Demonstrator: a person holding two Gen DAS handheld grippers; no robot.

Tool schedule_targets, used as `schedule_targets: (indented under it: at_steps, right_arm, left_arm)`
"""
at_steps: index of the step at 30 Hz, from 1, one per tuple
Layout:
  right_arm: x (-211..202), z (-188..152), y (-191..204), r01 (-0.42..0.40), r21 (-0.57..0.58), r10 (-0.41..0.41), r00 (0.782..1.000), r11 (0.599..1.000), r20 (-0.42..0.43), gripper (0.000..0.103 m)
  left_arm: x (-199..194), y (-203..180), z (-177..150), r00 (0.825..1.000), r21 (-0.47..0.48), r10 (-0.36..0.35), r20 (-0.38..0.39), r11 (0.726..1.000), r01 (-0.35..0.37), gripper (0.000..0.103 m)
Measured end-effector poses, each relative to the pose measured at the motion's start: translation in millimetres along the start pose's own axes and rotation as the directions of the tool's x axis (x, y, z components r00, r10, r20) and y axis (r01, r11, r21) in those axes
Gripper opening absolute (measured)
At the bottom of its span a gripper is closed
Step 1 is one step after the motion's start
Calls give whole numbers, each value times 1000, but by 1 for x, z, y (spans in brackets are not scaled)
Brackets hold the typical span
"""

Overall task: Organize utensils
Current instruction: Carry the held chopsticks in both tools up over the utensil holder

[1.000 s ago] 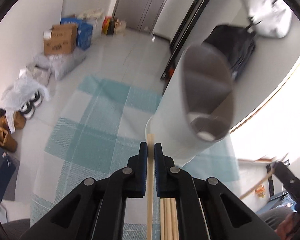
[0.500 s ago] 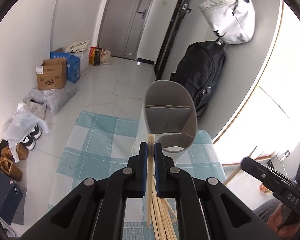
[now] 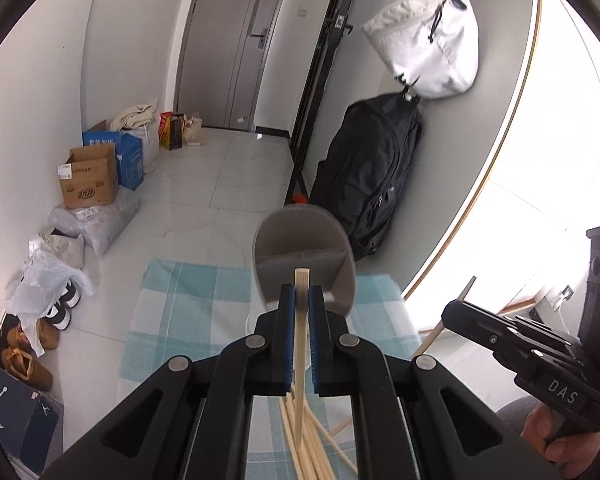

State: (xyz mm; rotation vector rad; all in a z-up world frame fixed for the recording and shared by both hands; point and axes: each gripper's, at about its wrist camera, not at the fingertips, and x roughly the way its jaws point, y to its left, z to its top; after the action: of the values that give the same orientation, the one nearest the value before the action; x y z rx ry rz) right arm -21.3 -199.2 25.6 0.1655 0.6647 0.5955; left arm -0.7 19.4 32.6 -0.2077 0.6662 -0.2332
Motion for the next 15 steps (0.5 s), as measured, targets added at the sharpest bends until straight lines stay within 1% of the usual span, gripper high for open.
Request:
schedule_targets:
  at_steps: [5, 8, 9, 11, 15]
  right_arm:
    - [-8, 33, 3, -23, -22, 23, 1000, 999, 2, 3]
    - [-10, 53, 4, -19, -40, 20, 1000, 999, 19, 3]
    - [-10, 58, 4, -20, -45, 21, 999, 999, 26, 3]
    - [-7, 71, 4, -14, -53, 17, 999, 998, 40, 3]
    - [0, 93, 0, -26, -47, 29, 998, 999, 57, 3]
  left_arm:
    - [-9, -2, 26, 1000, -17, -4, 5, 1000, 4, 2]
    - [-10, -4, 40, 1000, -23, 4, 12, 1000, -4, 2]
    - [-11, -5, 44, 1000, -24, 4, 24, 1000, -4, 2]
    - [-15, -6, 53, 997, -23, 6, 74, 1000, -4, 2]
    - [-15, -3, 66, 994, -43, 4, 106, 999, 1, 2]
